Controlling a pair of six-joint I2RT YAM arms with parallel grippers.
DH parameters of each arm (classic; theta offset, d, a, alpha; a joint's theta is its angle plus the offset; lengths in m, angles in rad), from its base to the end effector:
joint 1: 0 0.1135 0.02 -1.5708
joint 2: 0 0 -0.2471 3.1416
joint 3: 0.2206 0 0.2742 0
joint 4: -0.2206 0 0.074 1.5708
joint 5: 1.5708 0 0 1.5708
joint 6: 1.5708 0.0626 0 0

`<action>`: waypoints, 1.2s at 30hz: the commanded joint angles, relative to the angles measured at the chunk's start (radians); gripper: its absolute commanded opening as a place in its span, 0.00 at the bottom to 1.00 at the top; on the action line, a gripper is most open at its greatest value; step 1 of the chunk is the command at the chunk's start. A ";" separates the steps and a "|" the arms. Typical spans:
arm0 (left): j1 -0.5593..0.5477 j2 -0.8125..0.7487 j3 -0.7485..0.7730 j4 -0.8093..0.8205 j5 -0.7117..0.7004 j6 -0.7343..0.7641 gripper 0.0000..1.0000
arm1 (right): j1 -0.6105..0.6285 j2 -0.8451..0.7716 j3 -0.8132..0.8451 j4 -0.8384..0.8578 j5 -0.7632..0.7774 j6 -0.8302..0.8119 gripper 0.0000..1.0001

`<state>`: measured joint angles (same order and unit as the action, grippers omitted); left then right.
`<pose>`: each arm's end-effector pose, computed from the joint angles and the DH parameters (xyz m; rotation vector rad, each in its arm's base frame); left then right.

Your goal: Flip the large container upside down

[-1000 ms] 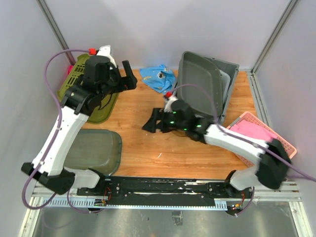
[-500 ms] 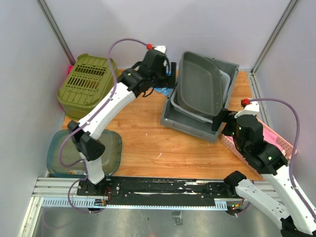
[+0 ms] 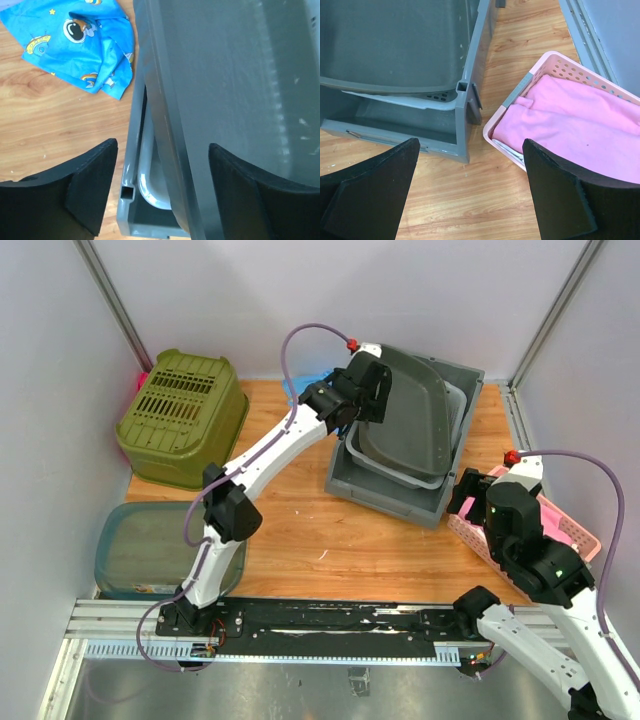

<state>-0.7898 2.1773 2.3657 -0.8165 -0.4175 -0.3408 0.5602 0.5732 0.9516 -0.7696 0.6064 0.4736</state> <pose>0.3831 -0.3505 0.3485 0.2502 2.1299 -0.2007 0.1501 0.0520 0.3543 0.3070 1.8658 0.1088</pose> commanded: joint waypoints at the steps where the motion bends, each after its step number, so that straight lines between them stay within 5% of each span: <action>1: -0.020 0.038 0.061 0.014 -0.030 0.012 0.70 | -0.011 0.005 0.028 -0.020 0.047 -0.012 0.86; 6: -0.020 0.033 0.075 0.015 -0.018 0.014 0.44 | -0.011 0.007 0.034 -0.021 0.057 -0.029 0.86; 12: -0.019 -0.055 0.037 0.071 0.011 0.040 0.02 | -0.011 0.003 0.031 -0.021 0.052 -0.028 0.86; 20: 0.049 -0.236 -0.058 0.056 0.100 0.025 0.00 | -0.011 0.007 0.054 -0.016 0.022 -0.028 0.86; 31: 0.460 -0.637 -0.536 0.063 0.374 0.069 0.00 | -0.012 0.009 0.023 0.015 -0.007 -0.018 0.85; 36: 0.512 -0.698 -0.759 0.141 0.350 0.127 0.00 | -0.011 0.039 0.022 0.043 -0.041 -0.018 0.85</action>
<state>-0.2810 1.5127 1.7359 -0.7734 -0.1390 -0.2668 0.5598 0.5896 0.9768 -0.7666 0.5926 0.4488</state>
